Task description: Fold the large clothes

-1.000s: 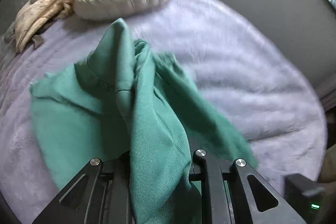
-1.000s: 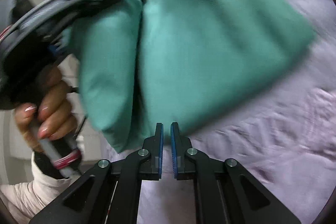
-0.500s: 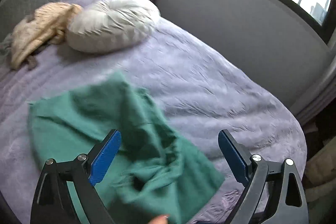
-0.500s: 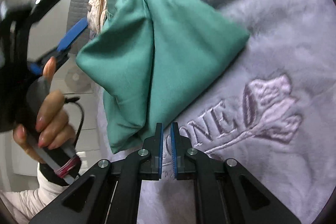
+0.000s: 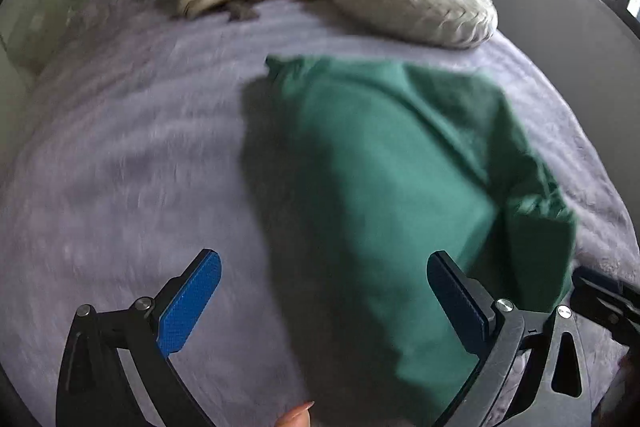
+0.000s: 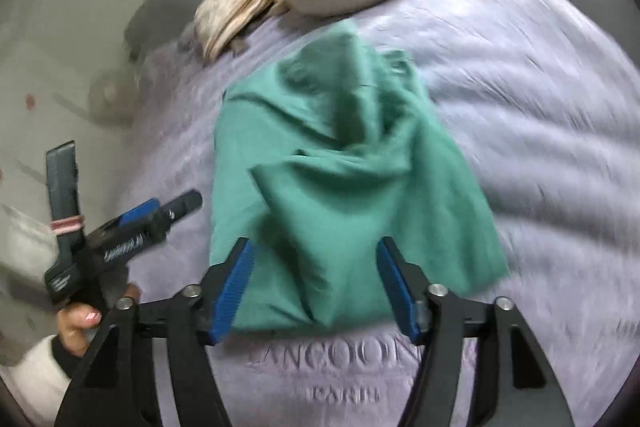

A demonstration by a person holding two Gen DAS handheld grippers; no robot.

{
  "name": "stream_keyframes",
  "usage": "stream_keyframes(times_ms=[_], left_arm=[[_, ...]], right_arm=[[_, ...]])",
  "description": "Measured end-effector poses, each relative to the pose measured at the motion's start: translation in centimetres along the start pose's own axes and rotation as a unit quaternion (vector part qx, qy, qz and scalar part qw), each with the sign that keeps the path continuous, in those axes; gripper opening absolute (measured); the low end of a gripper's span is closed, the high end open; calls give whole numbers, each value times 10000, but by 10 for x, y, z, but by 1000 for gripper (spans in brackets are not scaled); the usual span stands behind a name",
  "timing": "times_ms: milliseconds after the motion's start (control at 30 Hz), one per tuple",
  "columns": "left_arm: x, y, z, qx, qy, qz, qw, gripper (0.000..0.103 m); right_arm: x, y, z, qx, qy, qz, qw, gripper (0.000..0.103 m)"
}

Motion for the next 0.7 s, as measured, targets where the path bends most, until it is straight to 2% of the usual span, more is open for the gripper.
stream_keyframes(times_ms=[67,100,133,167,267,300,333,400,433,467,533,567,667,700], left_arm=[[10,1,17,0,-167,-15,9999,103],[13,4,21,22,-210,-32,9998,103],[15,5,26,59,-219,-63,9997,103],[15,7,29,99,-185,-78,9997,103],[15,7,34,134,-160,-23,9998,103],[15,6,36,117,-191,42,9997,103],[16,7,37,82,-226,116,9996,103],[19,7,38,53,-276,175,9995,103],[21,8,40,45,-324,207,9992,103],[23,9,41,32,-363,233,9991,103],[23,9,42,49,-376,222,9990,103],[21,8,42,73,-370,208,9991,103],[17,4,40,82,-404,163,9990,103],[14,1,38,64,-388,143,9991,103]], right_arm=[[23,-10,-4,-388,-151,511,9978,74],[35,-9,-7,-649,-160,1040,9923,63],[38,-6,-8,-759,-93,1311,9884,41],[36,-2,-12,-747,47,1480,9861,7],[5,30,-17,500,622,964,9921,6],[-6,53,-8,1177,749,651,9881,5],[-8,65,0,1598,765,472,9831,5],[6,107,35,2828,480,75,9579,5],[12,120,47,3188,400,-63,9469,5],[21,135,67,3652,302,-277,9300,5],[25,143,80,3959,306,-504,9164,2],[25,143,81,3951,313,-524,9166,2],[18,136,78,3593,84,-183,9330,3],[13,134,76,3440,-4,-84,9389,7]])
Point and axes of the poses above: each gripper's, at about its wrist camera, not at the fingertips, and x roughly the way its jaws point, y to its right, z to its underside, the point moved 6 cm from there along x, roughly the way its jaws point, and after that the axes turned 1 degree about -x, right-handed, at the moved point
